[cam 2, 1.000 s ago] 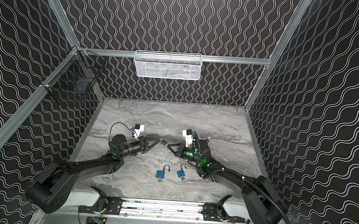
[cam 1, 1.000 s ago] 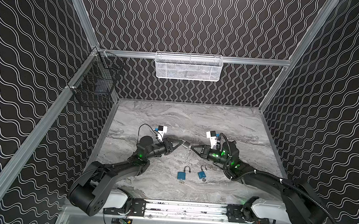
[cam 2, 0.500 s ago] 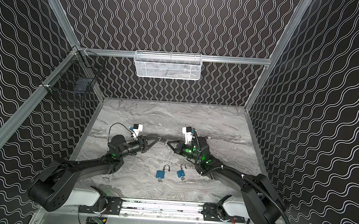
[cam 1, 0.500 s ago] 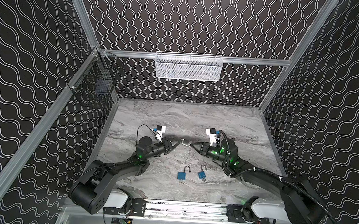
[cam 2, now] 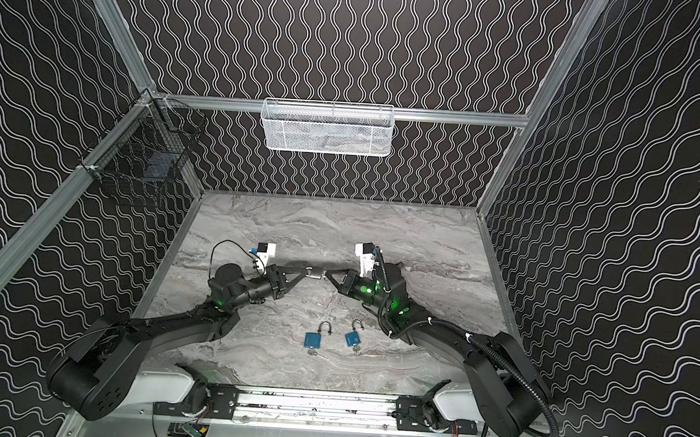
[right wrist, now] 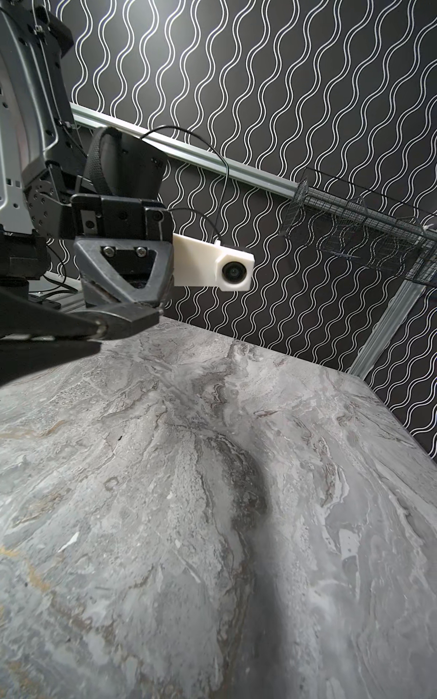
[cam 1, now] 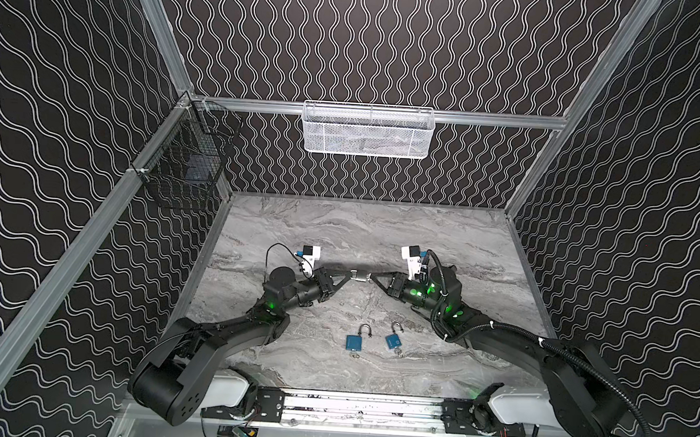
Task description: Lock with the key
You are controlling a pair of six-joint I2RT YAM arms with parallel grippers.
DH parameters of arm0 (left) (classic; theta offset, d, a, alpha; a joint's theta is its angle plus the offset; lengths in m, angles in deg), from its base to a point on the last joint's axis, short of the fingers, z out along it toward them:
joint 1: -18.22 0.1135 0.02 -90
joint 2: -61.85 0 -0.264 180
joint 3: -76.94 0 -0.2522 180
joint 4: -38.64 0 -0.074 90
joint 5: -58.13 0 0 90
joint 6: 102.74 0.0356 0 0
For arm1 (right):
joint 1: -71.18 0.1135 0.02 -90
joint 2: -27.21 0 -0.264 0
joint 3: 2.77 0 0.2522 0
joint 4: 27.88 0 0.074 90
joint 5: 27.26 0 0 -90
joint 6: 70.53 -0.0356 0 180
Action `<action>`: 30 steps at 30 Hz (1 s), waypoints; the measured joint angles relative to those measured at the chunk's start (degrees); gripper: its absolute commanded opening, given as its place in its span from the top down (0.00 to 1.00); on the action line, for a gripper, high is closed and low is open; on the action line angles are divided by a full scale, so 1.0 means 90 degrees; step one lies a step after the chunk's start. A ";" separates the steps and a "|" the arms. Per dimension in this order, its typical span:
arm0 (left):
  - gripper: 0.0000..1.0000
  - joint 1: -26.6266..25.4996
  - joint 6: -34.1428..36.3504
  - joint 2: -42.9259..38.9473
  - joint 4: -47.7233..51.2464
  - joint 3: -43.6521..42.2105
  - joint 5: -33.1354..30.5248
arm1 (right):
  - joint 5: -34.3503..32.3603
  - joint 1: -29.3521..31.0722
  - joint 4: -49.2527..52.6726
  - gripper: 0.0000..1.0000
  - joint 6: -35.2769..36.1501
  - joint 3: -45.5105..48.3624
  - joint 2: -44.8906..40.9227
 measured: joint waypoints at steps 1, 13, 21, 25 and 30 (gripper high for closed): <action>1.00 0.0005 -0.0012 -0.0019 0.0000 -0.0012 0.0000 | 0.0029 -0.0005 -0.0029 1.00 0.0000 0.0017 0.0002; 1.00 0.0427 -0.0308 -0.0214 -0.0114 -0.0155 0.0709 | 0.0641 -0.0158 -0.0384 1.00 0.0024 0.0170 0.0029; 1.00 0.0444 -0.0347 -0.0257 -0.0153 -0.0211 0.0799 | 0.0729 -0.0194 -0.0595 1.00 0.0000 0.0299 0.0022; 1.00 0.0452 -0.0355 -0.0243 -0.0265 -0.0245 0.0821 | 0.0731 -0.0197 -0.0602 1.00 0.0000 0.0328 -0.0034; 1.00 0.0573 -0.0491 -0.0204 -0.0372 -0.0299 0.0588 | 0.0466 -0.0270 -0.0559 1.00 0.0049 0.0425 -0.0204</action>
